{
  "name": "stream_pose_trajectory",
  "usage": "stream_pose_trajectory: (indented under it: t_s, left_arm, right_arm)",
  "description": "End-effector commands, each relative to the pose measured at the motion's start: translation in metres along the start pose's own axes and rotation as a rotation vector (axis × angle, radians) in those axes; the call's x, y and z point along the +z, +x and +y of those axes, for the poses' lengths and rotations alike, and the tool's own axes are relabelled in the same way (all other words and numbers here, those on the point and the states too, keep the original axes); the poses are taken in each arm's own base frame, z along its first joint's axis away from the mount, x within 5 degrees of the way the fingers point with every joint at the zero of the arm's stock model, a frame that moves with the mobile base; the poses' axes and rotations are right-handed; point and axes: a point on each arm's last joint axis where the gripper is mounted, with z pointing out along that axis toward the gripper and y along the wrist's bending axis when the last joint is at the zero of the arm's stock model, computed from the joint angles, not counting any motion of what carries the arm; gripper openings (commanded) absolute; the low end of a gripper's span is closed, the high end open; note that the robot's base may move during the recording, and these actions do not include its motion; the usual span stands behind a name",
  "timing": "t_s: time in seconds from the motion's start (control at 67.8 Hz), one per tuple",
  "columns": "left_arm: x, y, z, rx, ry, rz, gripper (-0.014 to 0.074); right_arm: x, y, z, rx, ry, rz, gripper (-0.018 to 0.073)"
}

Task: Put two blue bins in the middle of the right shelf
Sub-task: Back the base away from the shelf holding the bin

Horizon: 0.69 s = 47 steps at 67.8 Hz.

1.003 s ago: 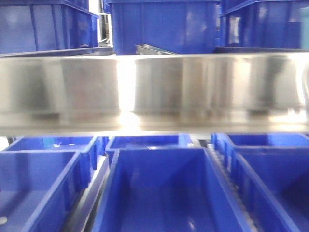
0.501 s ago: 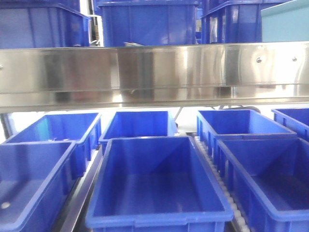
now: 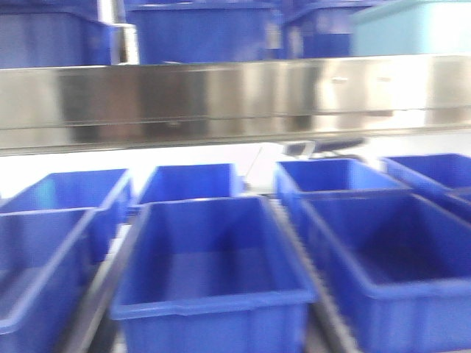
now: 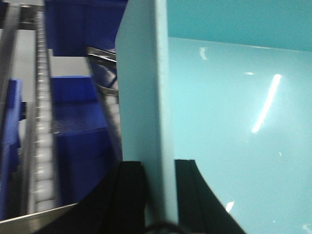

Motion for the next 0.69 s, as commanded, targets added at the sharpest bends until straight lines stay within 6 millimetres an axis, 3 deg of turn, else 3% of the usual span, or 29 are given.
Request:
stream_pose_trajectory:
  t_s: [0.0,0.678]
  left_arm:
    - [-0.0114,-0.0112,-0.0006,0.014,0.012,-0.097,-0.0111]
    - [-0.0114,-0.0112,-0.0006,0.014,0.012,-0.097,-0.0111]
  right_arm:
    - [-0.0048,-0.0039,-0.0046,-0.039,0.030,-0.032,-0.0165]
    - [-0.0048,-0.0041,-0.0045,-0.039,0.029,-0.034,-0.0165]
